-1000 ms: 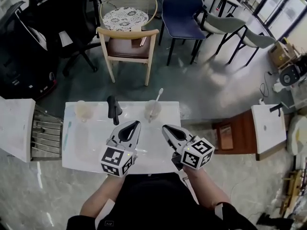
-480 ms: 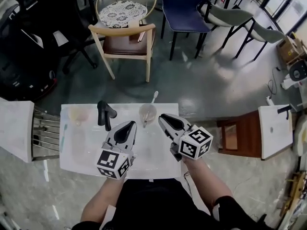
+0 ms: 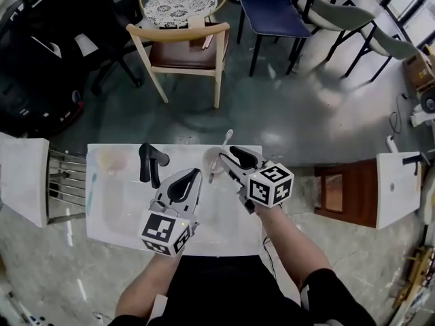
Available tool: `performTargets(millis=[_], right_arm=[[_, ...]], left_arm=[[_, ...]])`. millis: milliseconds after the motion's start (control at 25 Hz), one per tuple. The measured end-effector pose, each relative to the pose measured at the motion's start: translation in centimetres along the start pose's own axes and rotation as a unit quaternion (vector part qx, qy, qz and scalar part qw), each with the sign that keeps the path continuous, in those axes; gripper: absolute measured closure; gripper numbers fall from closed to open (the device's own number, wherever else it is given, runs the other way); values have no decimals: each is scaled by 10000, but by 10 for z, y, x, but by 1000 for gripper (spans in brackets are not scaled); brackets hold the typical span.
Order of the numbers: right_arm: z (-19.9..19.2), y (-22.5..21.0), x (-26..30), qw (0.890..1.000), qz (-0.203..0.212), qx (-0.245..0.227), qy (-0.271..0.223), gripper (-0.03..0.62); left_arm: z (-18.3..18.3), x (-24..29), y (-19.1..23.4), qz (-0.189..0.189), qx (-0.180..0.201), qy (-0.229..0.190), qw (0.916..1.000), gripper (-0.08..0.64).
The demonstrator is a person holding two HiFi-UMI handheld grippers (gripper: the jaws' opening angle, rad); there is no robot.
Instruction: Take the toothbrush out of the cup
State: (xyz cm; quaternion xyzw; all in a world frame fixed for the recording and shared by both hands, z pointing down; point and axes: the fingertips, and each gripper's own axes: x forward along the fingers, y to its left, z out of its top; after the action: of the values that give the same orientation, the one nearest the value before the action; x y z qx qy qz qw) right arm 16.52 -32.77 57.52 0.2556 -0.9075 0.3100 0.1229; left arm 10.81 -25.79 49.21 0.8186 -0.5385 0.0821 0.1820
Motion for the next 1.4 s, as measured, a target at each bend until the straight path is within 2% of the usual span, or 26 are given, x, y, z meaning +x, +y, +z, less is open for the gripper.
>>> performTargets(millis=[280, 480, 560, 800, 880, 960, 1080, 1160, 1320, 1400], right_arm=[[-9, -21, 25, 9992, -155, 244, 262, 417], [-7, -22, 32, 9995, -138, 200, 215, 528], [-6, -23, 31, 9995, -152, 176, 202, 539], [-9, -20, 31, 9994, -9, 289, 211, 531], [-11, -18, 33, 9988, 96, 414, 232, 478], [-12, -17, 36, 9984, 148, 472, 255, 460], [-13, -18, 39, 9987, 103, 442, 221, 470], [-14, -18, 40, 9988, 74, 442, 213, 506], [-16, -20, 41, 9984, -20, 524, 226, 510], [-12, -20, 39, 9982, -84, 588, 115, 541]], left_arm=[[-4, 0, 6, 33, -35, 87, 10000, 545], [-9, -6, 15, 131, -78, 134, 9998, 545], [-7, -8, 16, 148, -66, 117, 9998, 545], [-3, -17, 16, 205, -70, 60, 9997, 545], [-5, -22, 15, 221, -91, 66, 9997, 545], [-7, -26, 15, 248, -105, 75, 9996, 545], [-11, -34, 15, 314, -135, 70, 9994, 545], [-12, -41, 14, 351, -153, 60, 9992, 545], [-10, -54, 14, 414, -183, 52, 9990, 545], [-9, -61, 14, 446, -195, 44, 9988, 545]])
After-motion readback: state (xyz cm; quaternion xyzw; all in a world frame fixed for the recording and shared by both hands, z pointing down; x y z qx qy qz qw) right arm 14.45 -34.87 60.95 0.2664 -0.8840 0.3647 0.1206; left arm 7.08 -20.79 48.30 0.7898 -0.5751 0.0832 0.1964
